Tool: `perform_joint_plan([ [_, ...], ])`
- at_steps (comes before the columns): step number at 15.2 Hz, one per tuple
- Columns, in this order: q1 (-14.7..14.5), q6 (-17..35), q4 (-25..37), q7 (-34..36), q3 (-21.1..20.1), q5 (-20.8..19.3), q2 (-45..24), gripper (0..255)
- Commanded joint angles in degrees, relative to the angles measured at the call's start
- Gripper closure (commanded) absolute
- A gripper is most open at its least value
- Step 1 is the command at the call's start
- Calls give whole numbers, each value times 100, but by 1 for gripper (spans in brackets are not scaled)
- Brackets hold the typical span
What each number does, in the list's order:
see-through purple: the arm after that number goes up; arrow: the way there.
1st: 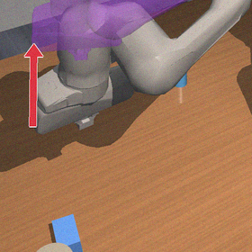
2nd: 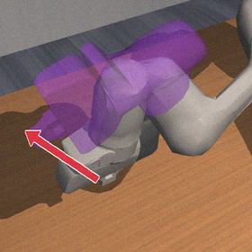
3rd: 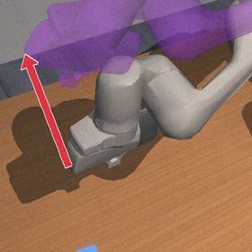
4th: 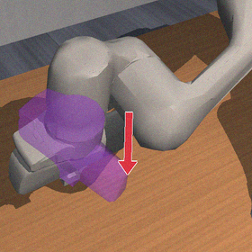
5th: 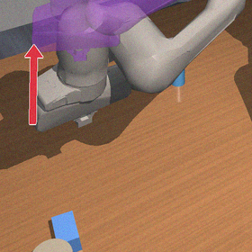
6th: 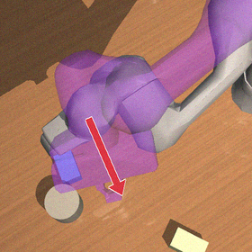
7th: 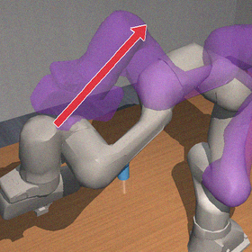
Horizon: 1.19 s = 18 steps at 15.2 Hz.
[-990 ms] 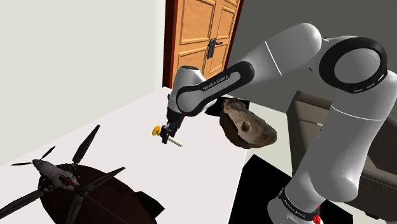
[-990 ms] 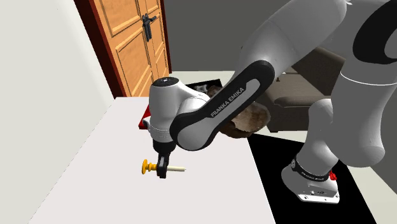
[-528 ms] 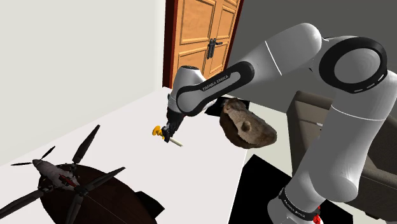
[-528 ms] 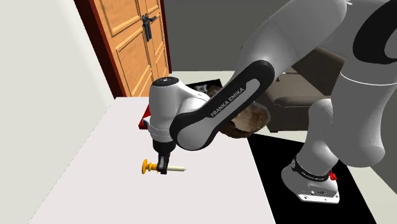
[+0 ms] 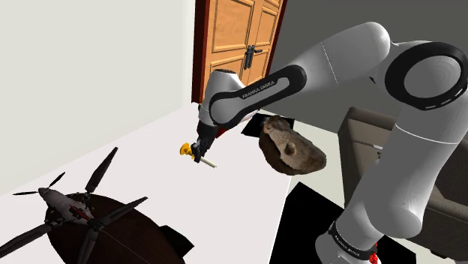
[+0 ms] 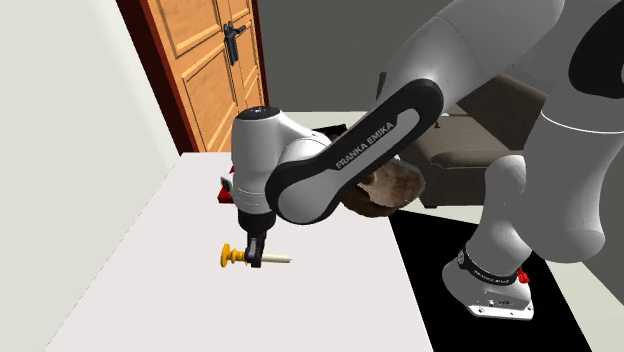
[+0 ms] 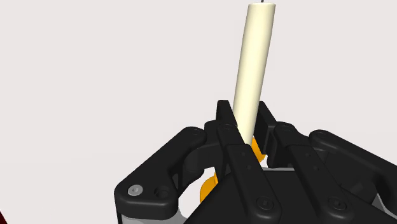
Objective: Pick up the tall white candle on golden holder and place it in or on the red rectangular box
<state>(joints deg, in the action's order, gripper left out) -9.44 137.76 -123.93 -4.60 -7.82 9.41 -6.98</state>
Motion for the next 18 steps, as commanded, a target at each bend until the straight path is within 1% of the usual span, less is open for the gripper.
perform_joint_plan([
  [1,-2,-141,59,27,-1,-10,81,255],
  [18,26,-1384,736,176,24,-67,655,255],
])
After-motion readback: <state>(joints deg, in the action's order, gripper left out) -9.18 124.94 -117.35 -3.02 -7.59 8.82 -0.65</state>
